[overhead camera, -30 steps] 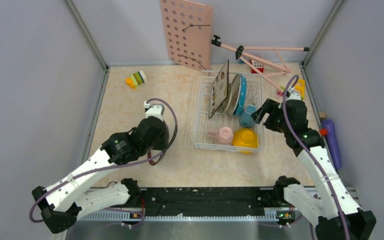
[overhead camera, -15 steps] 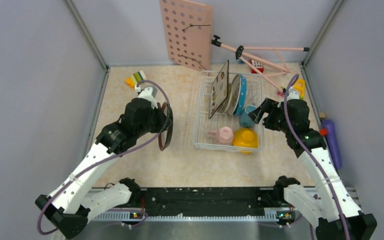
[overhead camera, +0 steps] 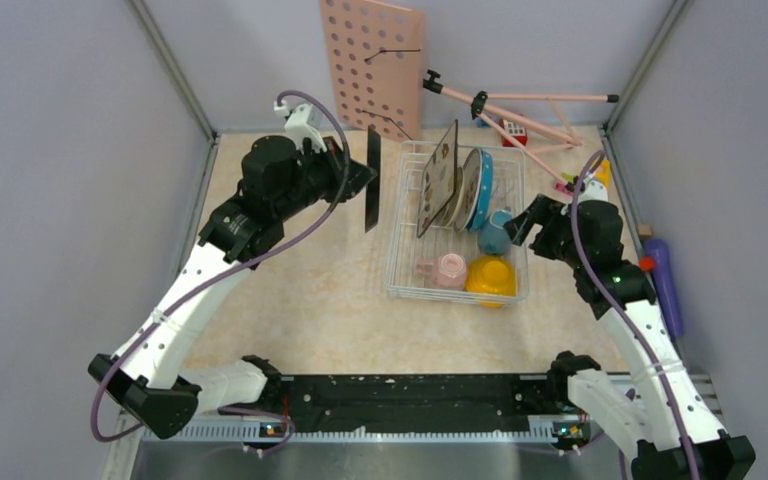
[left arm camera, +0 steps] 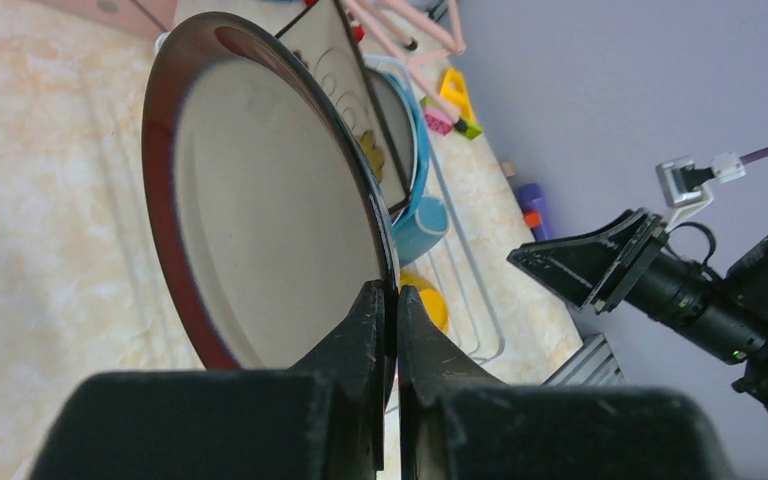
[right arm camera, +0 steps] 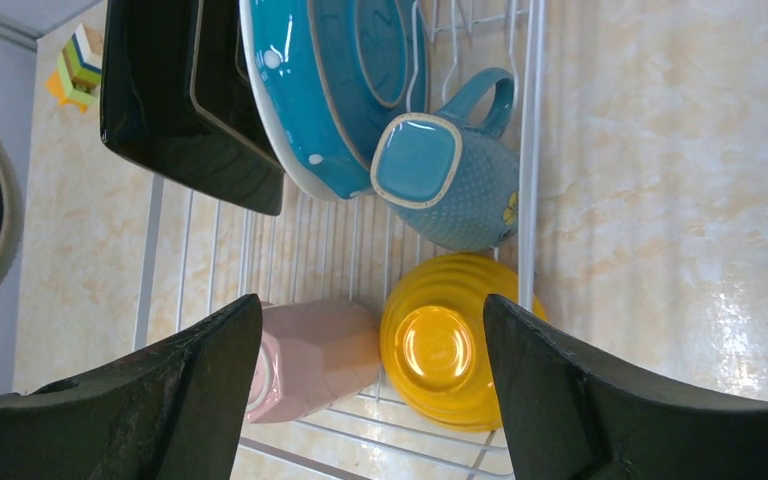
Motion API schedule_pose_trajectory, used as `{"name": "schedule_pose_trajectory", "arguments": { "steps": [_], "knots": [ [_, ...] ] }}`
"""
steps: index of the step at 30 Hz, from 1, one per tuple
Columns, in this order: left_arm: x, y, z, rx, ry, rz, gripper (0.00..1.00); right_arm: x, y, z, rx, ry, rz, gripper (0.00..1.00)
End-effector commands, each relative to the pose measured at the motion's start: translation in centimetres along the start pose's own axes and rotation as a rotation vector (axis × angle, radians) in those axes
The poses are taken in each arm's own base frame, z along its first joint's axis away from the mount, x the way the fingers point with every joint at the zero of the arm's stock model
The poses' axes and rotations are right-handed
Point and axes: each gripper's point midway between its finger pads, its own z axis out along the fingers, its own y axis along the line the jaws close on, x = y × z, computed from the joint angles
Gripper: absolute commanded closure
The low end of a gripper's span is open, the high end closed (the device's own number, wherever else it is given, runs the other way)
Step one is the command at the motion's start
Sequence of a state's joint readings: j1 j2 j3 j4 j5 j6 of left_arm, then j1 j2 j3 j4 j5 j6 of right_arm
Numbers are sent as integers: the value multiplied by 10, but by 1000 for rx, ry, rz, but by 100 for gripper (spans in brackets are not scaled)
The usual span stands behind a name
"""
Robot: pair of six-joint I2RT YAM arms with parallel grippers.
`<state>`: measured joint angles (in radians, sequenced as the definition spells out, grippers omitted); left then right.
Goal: Load the mixed dishes into the dish rack
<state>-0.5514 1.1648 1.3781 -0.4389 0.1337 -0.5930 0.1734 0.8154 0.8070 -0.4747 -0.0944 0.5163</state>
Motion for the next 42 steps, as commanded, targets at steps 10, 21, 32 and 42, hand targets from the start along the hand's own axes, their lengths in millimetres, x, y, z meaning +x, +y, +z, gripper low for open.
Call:
{"name": "schedule_pose_trajectory", "arguments": {
  "steps": [10, 21, 32, 42],
  "knots": [
    [-123, -108, 2, 419, -341, 33, 100, -45, -5, -23, 53, -216, -15, 20],
    [-117, -78, 75, 424, -302, -54, 100, -47, -6, -26, 60, -229, -29, 20],
    [-75, -19, 136, 352, -189, -143, 100, -44, -9, -24, 71, -219, -29, 20],
    [-16, 39, 167, 215, -70, -179, 100, -34, -14, -19, 74, -195, -22, 20]
  ]
}}
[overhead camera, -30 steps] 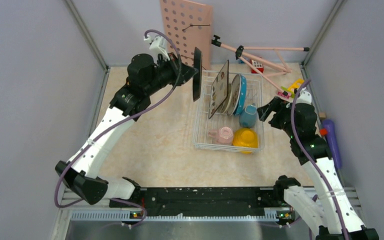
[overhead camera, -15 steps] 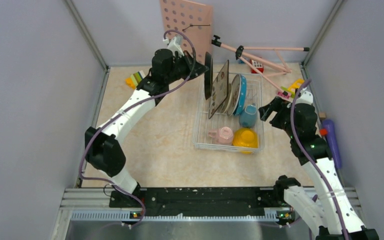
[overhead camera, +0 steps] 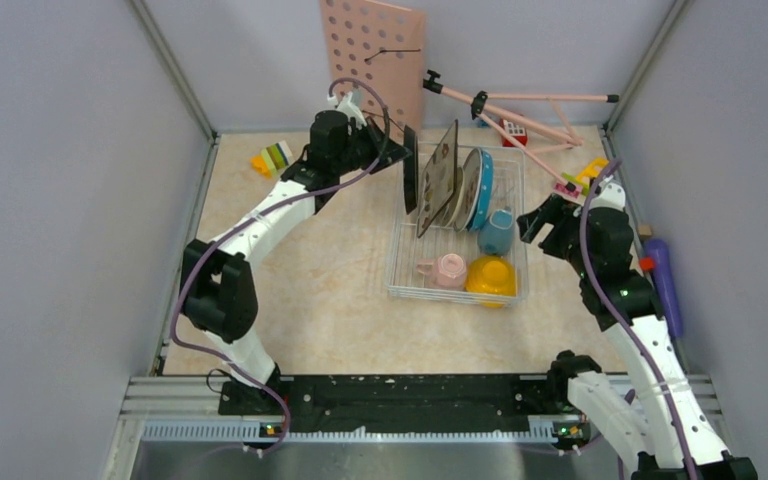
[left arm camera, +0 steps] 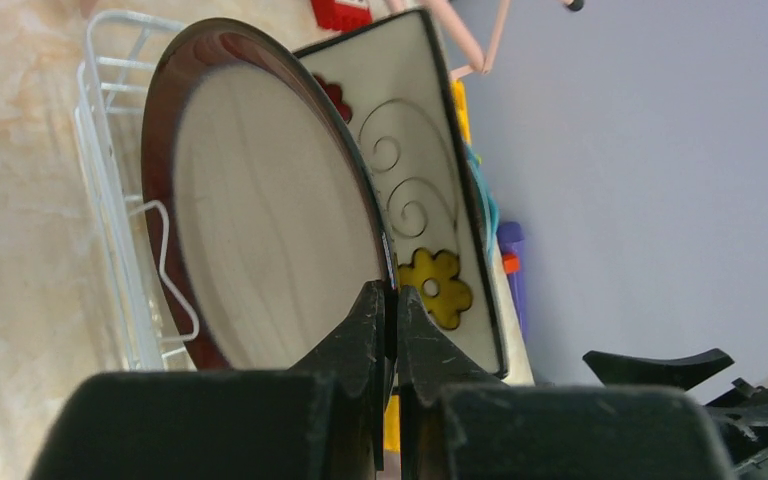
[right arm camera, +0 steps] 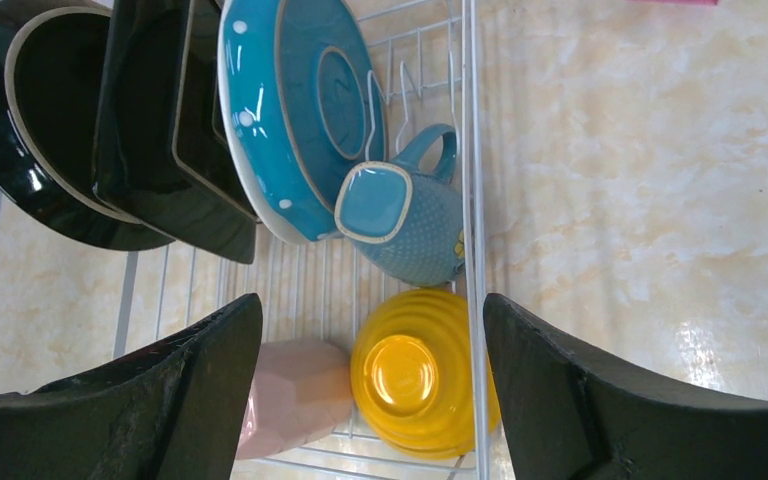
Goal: Load the mixed dishes into the dish rack
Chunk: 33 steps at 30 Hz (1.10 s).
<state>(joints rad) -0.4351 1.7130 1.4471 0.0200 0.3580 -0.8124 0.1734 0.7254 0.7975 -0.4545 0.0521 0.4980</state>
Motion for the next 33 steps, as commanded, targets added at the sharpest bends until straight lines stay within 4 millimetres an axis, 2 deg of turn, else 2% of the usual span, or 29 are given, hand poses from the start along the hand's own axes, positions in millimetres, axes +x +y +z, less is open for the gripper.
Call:
{"name": "schedule_pose_trajectory", "arguments": {
  "steps": [1, 7, 8, 10, 12, 15, 23, 26, 30, 33],
  "knots": [
    [-28, -30, -2, 147, -124, 82, 100, -7, -1, -1, -5, -39, 0, 20],
    [-1, -2, 9, 107, -51, 78, 98, -5, -1, -1, -5, -33, 2, 20],
    [3, 3, 10, 96, -36, 79, 88, -4, -1, -1, -7, -31, 5, 20],
    [7, 10, 11, 60, -12, 69, 53, -4, 0, -1, -11, -29, 7, 19],
    [7, 11, 10, 46, -8, 67, 31, -3, 0, -2, -11, -26, 8, 18],
    [1, 2, 2, 57, -29, 83, 18, -2, -3, -1, -2, -29, 7, 17],
    [-19, -18, -30, 28, -91, 173, 2, -3, -4, -3, -2, -39, -19, 17],
    [-32, -29, -48, 1, -127, 223, 1, -10, -6, -7, 5, -75, -51, 17],
    [-47, -38, -77, -54, -179, 283, 1, -18, -13, -15, 21, -136, -121, 17],
    [-56, -41, -111, -100, -252, 315, 1, -17, -32, -16, 88, -184, -183, 17]
  ]
}}
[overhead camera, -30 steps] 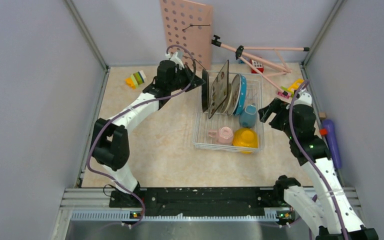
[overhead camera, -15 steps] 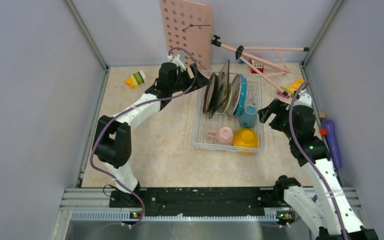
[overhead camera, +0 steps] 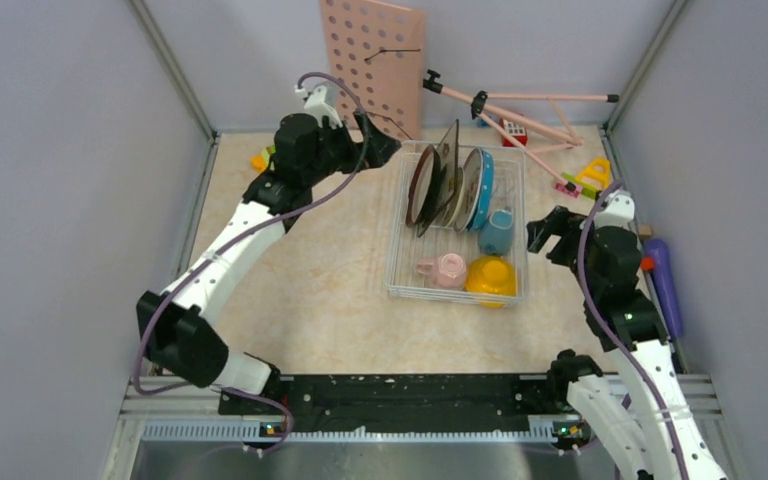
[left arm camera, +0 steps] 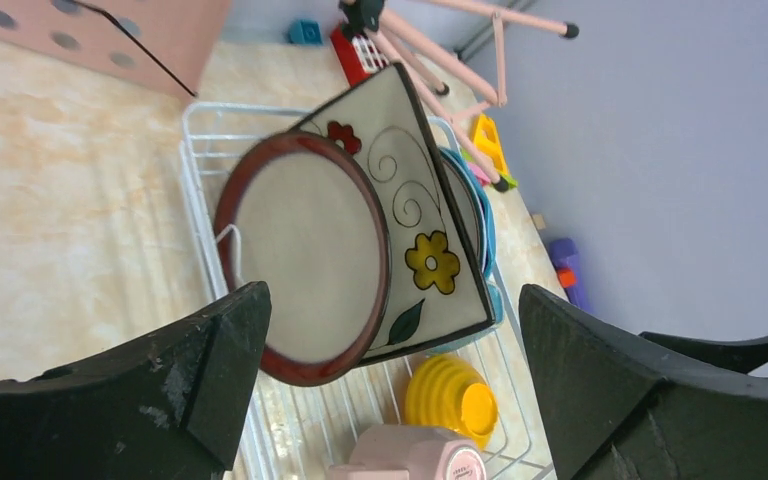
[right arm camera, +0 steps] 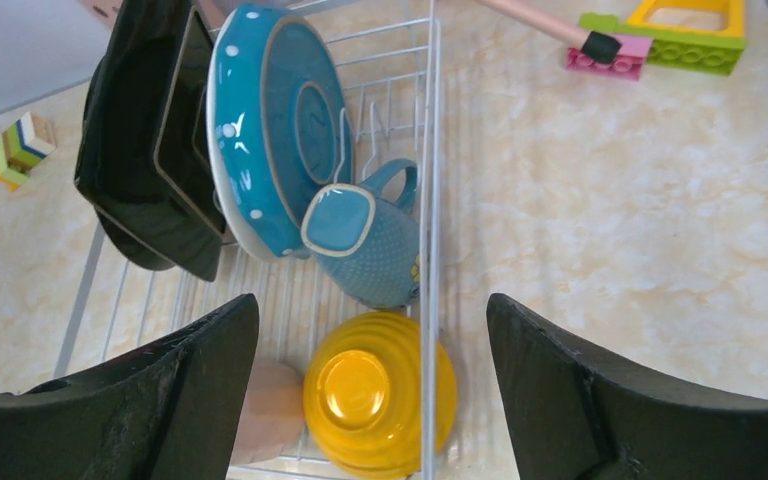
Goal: Load the mixed dishes into the dish rack
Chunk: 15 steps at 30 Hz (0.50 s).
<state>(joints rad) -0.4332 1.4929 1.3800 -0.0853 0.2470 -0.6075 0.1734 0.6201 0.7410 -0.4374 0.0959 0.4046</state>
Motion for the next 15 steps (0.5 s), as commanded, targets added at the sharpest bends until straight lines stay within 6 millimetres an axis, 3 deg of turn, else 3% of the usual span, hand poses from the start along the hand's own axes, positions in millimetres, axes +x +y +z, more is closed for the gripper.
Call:
{"name": "schedule_pose_trajectory", "arguments": {
  "steps": [1, 6, 11, 15],
  "knots": [
    [-43, -6, -59, -86, -168, 109, 1, -9, -28, 0, 101, -115, -112, 17],
    [-39, 48, -119, -345, -314, 177, 1, -6, -42, -4, 126, -228, -113, 17],
    [-6, 109, -166, -564, -387, 169, 1, -2, -62, -3, 202, -321, -70, 17],
    [24, 147, -187, -663, -431, 161, 1, 19, -81, 12, 282, -286, -70, 15]
  ]
}}
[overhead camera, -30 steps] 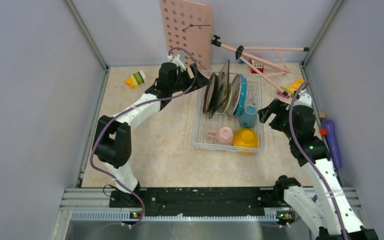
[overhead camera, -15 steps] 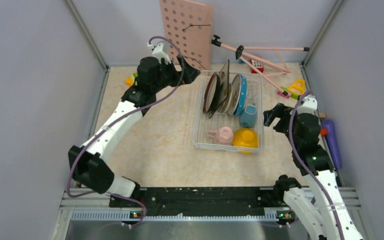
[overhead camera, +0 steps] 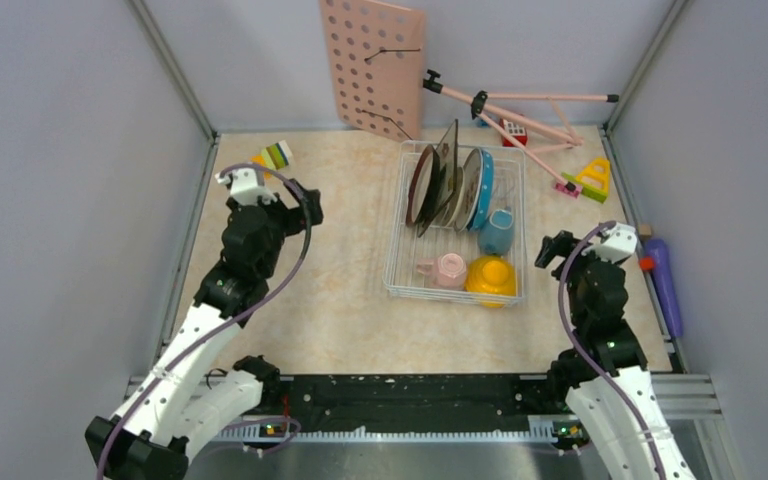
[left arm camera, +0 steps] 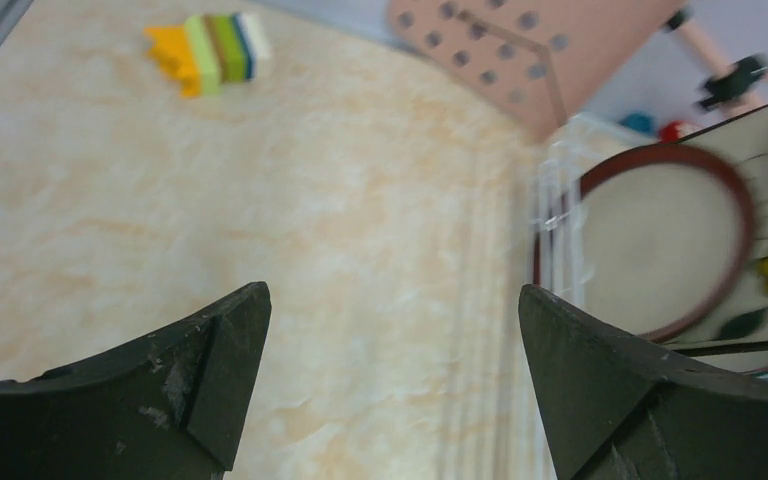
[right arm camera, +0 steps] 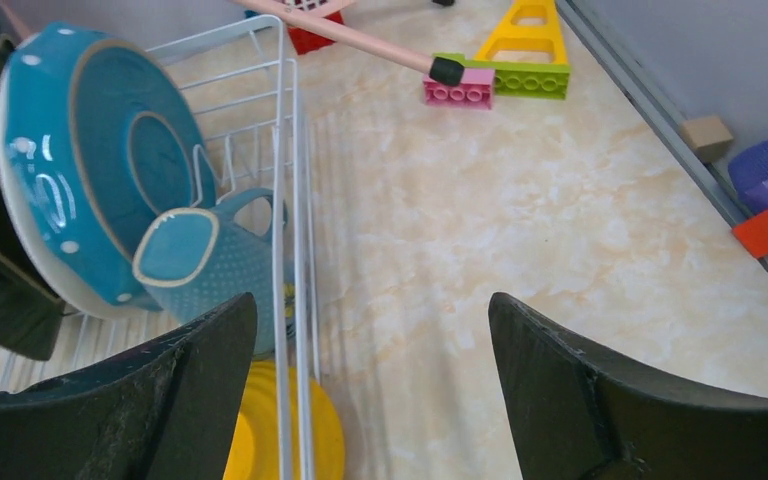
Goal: Load the mixed dishes into the dish rack
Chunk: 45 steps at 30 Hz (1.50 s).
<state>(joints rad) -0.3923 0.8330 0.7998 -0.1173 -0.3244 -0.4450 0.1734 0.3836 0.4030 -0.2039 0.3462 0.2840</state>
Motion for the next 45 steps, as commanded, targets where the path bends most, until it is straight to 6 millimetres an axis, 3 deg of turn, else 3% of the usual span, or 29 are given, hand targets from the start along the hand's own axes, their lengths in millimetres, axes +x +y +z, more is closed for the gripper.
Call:
{"name": "schedule_pose_trajectory", "arguments": {
  "steps": [1, 8, 11, 15, 18, 22, 25, 28, 31, 36, 37, 39, 40, 42, 43, 45],
  "knots": [
    [23, 57, -5, -187, -80, 28, 1, -1, -20, 17, 123, -72, 20, 15],
    [66, 131, -2, -402, -137, 109, 1, 35, -38, 46, 235, -68, 17, 14],
    [79, 149, 3, -437, -134, 133, 1, 43, -44, 51, 269, -82, 23, 15],
    [80, 165, 6, -473, -125, 180, 2, 60, -43, 55, 217, -79, -21, 16],
    [83, 167, 8, -415, -180, 185, 2, 62, -25, 57, 85, -114, -78, 15],
    [87, 157, 13, -293, -244, 223, 3, 49, -12, 61, 2, -200, -188, 15],
    [90, 161, 20, -293, -247, 287, 3, 53, -2, 76, -30, -168, -217, 14],
    [85, 161, 28, -283, -278, 309, 2, 47, -11, 94, -3, -172, -149, 13],
    [81, 162, 41, -276, -274, 345, 2, 46, -3, 101, -96, -173, -188, 15],
    [106, 170, 56, -227, -219, 362, 8, 60, -1, 106, -132, -207, -197, 16],
    [94, 169, 56, -229, -281, 389, 8, 62, 0, 107, -136, -179, -203, 16],
    [99, 177, 58, -274, -234, 376, 7, 67, -6, 119, -86, -129, -191, 15],
    [101, 183, 65, -317, -191, 350, 8, 66, -6, 124, -81, -121, -189, 4],
    [104, 186, 81, -321, -115, 335, 16, 72, -2, 125, -109, -94, -210, 1],
    [101, 188, 79, -313, -130, 330, 4, 71, 0, 124, -115, -99, -217, 1],
    [101, 188, 80, -311, -141, 333, 2, 72, 1, 125, -117, -97, -224, 1]
  ]
}}
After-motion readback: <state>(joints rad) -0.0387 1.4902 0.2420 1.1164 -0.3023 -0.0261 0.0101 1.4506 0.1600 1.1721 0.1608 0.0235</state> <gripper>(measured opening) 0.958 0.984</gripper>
